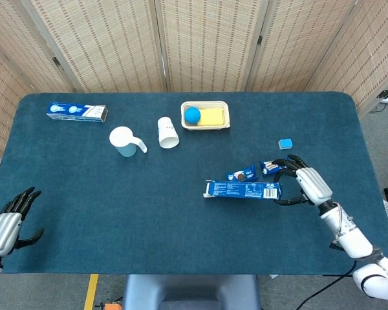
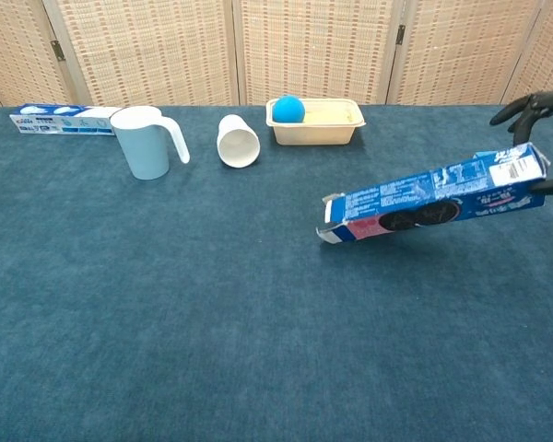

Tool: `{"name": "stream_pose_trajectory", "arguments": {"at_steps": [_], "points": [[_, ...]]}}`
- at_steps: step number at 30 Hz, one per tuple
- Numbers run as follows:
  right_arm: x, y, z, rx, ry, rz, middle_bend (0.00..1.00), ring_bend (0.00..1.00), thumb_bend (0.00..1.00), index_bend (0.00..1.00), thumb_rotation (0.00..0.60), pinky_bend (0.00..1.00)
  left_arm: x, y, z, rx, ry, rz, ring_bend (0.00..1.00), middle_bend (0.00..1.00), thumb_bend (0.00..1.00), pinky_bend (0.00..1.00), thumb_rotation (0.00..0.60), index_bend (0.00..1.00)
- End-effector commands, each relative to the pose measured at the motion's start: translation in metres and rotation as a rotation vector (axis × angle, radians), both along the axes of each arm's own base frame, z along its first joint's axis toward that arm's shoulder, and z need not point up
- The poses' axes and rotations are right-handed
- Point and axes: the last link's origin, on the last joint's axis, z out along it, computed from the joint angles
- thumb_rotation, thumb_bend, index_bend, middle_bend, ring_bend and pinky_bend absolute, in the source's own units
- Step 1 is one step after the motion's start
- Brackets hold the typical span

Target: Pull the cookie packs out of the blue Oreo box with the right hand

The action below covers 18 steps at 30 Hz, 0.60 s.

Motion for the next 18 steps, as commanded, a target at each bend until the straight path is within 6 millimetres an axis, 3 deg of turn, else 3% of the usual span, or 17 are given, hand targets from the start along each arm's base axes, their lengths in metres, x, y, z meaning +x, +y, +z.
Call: {"name": "stream_pose_trajectory", "arguments": {"at_steps": [1,6,13,18], "points": [[-0.010,-0.009,-0.016,0.026,0.060,-0.042,0.18,0.20,0.13,0.47,0.600,0.06,0.000,0.000,0.001,0.000,0.011,-0.006,0.09,0.01,0.36,0.18,0.600,0.00],[-0.012,-0.019,-0.009,0.011,0.206,-0.060,0.00,0.08,0.13,0.03,0.600,0.05,0.001,-0.002,0.003,0.007,-0.003,-0.012,0.09,0.01,0.36,0.18,0.600,0.01],[-0.014,0.002,0.030,-0.123,0.337,-0.076,0.00,0.00,0.13,0.00,0.600,0.00,0.002,-0.007,0.005,0.009,-0.014,-0.022,0.09,0.01,0.36,0.18,0.600,0.02],[-0.022,0.044,0.059,-0.194,0.541,-0.130,0.00,0.00,0.13,0.00,0.600,0.00,0.002,-0.007,0.006,0.037,0.003,-0.024,0.09,0.01,0.36,0.19,0.600,0.02]]}}
